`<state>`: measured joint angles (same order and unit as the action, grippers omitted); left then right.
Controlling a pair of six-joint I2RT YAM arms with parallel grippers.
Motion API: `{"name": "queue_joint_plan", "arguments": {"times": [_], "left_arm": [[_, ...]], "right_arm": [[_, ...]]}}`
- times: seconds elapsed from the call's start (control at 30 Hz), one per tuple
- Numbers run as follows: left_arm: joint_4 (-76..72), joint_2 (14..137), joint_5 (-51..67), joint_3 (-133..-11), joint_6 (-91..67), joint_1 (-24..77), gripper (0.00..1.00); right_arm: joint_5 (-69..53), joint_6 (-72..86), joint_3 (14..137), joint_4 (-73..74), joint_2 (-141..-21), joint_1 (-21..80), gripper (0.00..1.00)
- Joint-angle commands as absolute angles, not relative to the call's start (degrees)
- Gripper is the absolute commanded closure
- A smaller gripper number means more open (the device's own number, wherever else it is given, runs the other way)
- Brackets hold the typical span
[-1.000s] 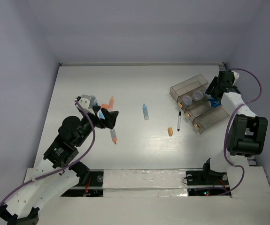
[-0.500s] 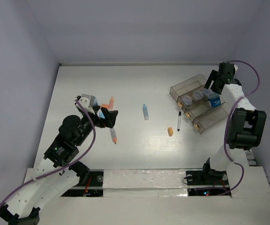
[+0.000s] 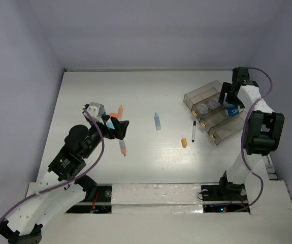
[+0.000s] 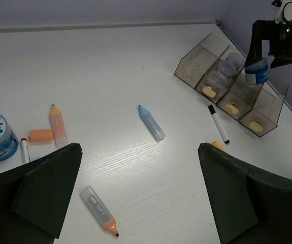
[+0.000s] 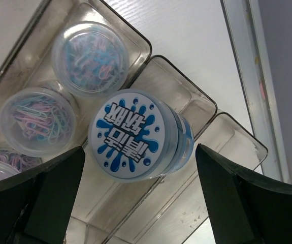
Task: Sort the stationery into containers
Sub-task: Pick up the stationery from the storage box, then place the stationery in the storage box.
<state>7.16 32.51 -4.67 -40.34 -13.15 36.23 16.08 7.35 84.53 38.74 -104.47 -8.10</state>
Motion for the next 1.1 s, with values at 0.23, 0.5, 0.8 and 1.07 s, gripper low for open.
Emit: {"name": "queue_joint_plan", "arguments": {"times": [0.23, 0.5, 0.8, 1.07], "left_arm": [[5.71, 31.29, -5.89, -42.71, -12.57, 36.74, 0.01], [5.71, 30.94, -6.68, -42.89, -12.48, 37.79, 0.01], [5.71, 31.03, -6.68, -42.8, -12.48, 37.79, 0.01], [5.89, 30.94, -6.59, -42.71, -12.48, 37.79, 0.01]], "right_arm": [[20.74, 5.8, 92.37, 44.3, -109.07, -6.5, 0.1], [21.88, 5.8, 93.78, 44.91, -109.69, -5.98, 0.25], [24.52, 7.99, 95.1, 39.82, -105.3, -5.45, 0.6], [29.61, 11.33, 83.7, 28.58, -98.0, -5.45, 0.63]]}}
